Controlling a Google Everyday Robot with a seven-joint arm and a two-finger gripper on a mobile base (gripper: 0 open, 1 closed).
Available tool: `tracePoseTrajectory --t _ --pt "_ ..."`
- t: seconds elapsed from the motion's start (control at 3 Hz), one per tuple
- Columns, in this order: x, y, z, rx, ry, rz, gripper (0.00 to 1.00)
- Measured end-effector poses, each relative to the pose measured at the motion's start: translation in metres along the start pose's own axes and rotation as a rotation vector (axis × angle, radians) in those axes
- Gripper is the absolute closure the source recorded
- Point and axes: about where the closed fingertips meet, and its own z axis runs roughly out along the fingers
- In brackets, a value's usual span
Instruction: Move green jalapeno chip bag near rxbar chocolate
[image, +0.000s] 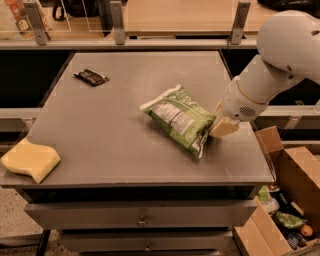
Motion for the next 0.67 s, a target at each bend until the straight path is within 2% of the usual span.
tracePoseTrajectory --t 0.33,0.67 --pt "-0.001 0.001 0.000 0.000 0.001 -0.001 1.00" --pt "-0.009 -0.011 0.001 0.020 -0.009 -0.027 1.00"
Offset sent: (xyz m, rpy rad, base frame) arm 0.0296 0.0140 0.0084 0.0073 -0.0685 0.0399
